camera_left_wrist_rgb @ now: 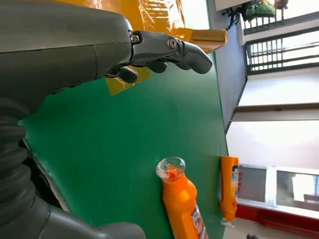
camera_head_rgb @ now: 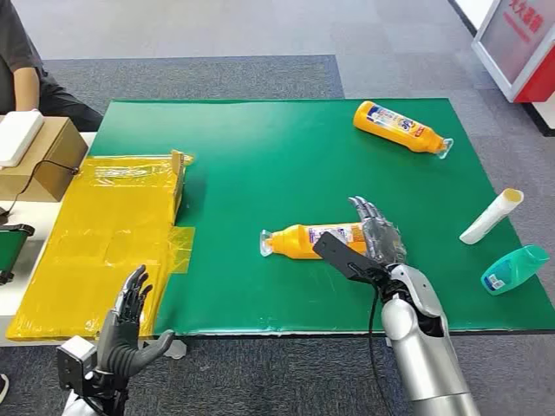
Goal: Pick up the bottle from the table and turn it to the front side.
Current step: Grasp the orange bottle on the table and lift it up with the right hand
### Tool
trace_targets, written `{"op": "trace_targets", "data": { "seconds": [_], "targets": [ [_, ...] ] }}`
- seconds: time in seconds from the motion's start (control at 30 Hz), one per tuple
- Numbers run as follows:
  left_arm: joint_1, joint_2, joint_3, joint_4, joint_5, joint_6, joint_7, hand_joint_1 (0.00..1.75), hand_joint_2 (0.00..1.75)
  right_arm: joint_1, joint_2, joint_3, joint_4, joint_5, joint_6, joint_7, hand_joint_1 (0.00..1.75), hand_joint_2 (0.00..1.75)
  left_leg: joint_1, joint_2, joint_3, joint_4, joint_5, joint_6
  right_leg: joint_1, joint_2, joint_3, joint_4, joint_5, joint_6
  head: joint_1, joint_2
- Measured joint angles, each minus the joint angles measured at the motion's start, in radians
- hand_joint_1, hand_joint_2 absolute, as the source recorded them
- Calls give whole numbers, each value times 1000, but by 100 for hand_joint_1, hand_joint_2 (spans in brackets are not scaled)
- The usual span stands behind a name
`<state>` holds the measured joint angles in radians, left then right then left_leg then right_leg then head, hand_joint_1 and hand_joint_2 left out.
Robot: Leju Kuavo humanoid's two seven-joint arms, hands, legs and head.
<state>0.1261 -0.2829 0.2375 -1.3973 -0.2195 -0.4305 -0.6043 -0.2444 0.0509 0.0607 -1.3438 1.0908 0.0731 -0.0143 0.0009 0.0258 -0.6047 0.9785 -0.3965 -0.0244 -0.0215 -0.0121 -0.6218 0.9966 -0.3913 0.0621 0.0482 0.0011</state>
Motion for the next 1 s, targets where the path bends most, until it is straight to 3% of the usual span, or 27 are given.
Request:
{"op": "trace_targets", "data": {
  "seconds": [0.4, 0.77, 0.8, 0.9, 0.93, 1.0],
  "targets": [
    [-37, 35, -12, 61, 14, 17, -45, 0, 175, -143, -53, 39, 323, 30, -1, 5, 0, 175, 0, -1, 0, 0, 0, 0, 0, 0, 0, 0, 0, 0, 0, 0],
    [-63, 50, -31, 124, 11, 30, -58, 0, 175, -297, -81, 81, 612, 152, -49, 11, 1, 175, 0, -1, 0, 0, 1, 0, 0, -1, 0, 0, 0, 1, 0, 0],
    [-63, 51, -31, 128, 11, 30, -58, 0, 175, -303, -82, 84, 625, 156, -49, 11, 30, 175, 0, -1, 0, 0, 1, 0, 0, -1, 0, 0, 0, 1, 0, 0],
    [-64, 54, -33, 140, 10, 32, -59, 0, 175, -319, -86, 92, 661, 165, -50, 6, 160, 175, 0, 0, 1, 0, 1, 0, 0, 0, 0, 0, 1, 0, 0, 0],
    [-65, 55, -34, 143, 10, 33, -59, 0, 175, -323, -87, 96, 670, 168, -53, 0, 175, 175, 0, 0, 1, 0, 1, 0, 0, 0, 0, 0, 1, 0, 0, 0],
    [-66, 56, -33, 148, 9, 36, -60, 0, 175, -324, -87, 101, 676, 167, -62, -16, 175, 175, 0, 0, 1, 0, 1, 0, 0, 0, 1, 0, 1, 0, 0, 0]
  ]
}}
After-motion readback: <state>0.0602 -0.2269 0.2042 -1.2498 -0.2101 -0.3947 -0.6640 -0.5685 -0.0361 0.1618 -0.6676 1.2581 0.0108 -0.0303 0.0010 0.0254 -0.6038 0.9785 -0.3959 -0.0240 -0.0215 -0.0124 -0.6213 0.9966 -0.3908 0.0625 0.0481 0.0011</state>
